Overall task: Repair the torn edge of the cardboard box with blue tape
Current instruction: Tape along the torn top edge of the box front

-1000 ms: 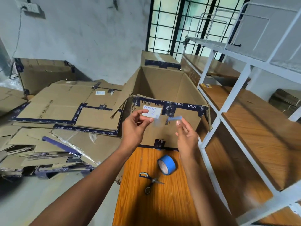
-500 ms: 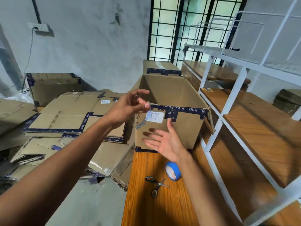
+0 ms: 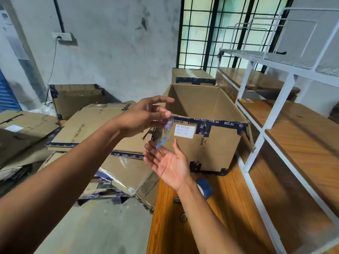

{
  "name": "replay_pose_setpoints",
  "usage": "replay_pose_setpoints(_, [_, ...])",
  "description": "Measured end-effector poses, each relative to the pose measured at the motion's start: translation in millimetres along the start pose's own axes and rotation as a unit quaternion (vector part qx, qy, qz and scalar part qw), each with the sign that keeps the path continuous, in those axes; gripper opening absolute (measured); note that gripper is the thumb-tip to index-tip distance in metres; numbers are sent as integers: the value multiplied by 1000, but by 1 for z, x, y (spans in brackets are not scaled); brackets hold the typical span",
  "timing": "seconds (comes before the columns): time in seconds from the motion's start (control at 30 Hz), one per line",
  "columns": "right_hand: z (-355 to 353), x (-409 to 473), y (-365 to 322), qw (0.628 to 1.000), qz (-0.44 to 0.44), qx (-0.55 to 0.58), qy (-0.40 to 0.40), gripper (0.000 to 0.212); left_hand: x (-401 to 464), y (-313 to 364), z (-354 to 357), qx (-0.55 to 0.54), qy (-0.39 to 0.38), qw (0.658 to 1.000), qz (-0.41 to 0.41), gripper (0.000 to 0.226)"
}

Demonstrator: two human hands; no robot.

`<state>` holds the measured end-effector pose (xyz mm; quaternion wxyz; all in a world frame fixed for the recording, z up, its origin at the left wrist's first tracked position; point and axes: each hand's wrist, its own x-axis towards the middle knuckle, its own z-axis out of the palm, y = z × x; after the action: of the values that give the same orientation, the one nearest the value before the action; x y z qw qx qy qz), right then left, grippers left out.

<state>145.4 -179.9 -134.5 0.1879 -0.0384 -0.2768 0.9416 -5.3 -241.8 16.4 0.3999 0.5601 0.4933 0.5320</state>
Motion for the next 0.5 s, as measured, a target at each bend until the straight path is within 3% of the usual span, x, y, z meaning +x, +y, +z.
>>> replay_pose_setpoints(0.27, [15,-3,5,999,-20,28,37,24,-9,1,-5,-24,11,1000,1,58])
replay_pose_setpoints(0.5, [9,-9,-10,993,-78,13,84,12,-16,3,-14,-3,25,1000,3,56])
